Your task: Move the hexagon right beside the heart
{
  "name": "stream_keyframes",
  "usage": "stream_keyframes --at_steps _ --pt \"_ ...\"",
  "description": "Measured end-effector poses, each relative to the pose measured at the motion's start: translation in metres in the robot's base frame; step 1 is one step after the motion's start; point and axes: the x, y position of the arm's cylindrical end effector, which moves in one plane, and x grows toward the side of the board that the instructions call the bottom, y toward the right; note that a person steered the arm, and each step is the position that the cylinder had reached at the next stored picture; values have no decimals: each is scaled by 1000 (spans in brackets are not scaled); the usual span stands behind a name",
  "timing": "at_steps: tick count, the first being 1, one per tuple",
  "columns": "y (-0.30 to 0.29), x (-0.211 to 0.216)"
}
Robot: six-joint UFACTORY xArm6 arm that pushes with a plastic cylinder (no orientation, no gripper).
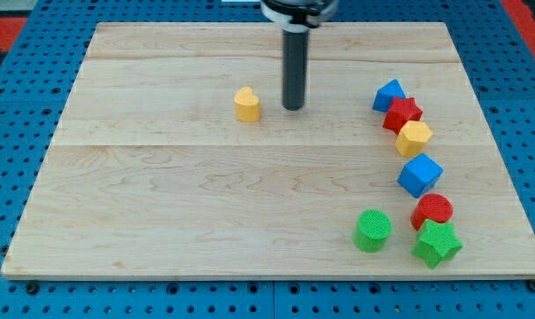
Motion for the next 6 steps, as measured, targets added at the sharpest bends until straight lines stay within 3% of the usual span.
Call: stream_keyframes --at_steps 1,2,3,6 --pt "19 7" --pt "-77 -23" --pt "-34 -31" --pt "262 -45"
